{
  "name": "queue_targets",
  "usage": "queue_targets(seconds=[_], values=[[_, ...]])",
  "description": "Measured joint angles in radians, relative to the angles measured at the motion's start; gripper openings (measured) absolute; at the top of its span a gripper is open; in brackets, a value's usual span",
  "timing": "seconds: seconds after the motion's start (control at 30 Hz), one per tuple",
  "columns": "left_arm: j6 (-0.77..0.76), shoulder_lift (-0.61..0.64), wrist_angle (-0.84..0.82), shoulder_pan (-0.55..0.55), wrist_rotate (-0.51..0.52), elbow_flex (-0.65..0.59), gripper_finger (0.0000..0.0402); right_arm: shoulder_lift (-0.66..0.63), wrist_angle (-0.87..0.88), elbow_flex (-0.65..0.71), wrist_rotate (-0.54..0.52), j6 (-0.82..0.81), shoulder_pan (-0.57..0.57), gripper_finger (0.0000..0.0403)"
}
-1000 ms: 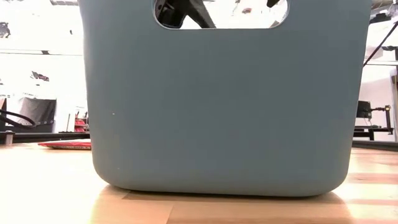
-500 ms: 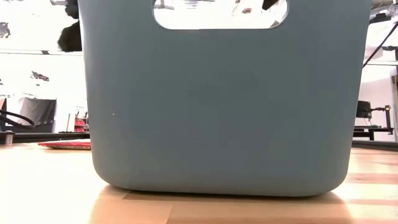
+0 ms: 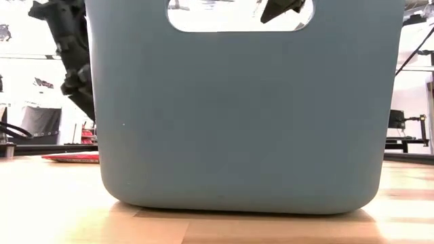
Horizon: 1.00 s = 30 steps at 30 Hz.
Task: Sort popcorn bags into baskets
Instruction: Put the red popcorn pack into the blue container
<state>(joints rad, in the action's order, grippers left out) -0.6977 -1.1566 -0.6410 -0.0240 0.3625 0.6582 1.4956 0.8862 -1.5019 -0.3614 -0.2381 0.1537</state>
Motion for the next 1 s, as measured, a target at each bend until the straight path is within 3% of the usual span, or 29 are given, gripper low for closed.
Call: queue_targets(seconds=[0.1,0.27,0.5,0.7,0.87,1.0], values=[[0.144,-0.008,0.052,0.077,-0.048,-0.001,0.0280,-0.001,-0.036,0.000,0.006,0.043,-0.005,0.0022],[0.340,-0.031,0.102,0.202,-0.231,0.000,0.0273,0.000,-0.122,0.001,0.077,0.127,-0.010,0.0023],[0.513,-0.123,0.103,0.306,-0.423,0.000,0.0269,0.043,-0.153,0.002,0.083,0.168,-0.035,0.0025],[0.595,-0.247,0.127,0.312,-0.410,-0.001,0.0269,0.139,-0.168,0.000,0.145,0.189,-0.046,0.0022],[0.619,-0.344,0.158,0.312,-0.484,0.005,0.0267,0.218,-0.172,0.000,0.159,0.216,-0.045,0.0030],[0.607,-0.398,0.179,0.297,-0.472,0.014,0.0232,0.262,-0.169,0.001,0.183,0.215,-0.045,0.0032]])
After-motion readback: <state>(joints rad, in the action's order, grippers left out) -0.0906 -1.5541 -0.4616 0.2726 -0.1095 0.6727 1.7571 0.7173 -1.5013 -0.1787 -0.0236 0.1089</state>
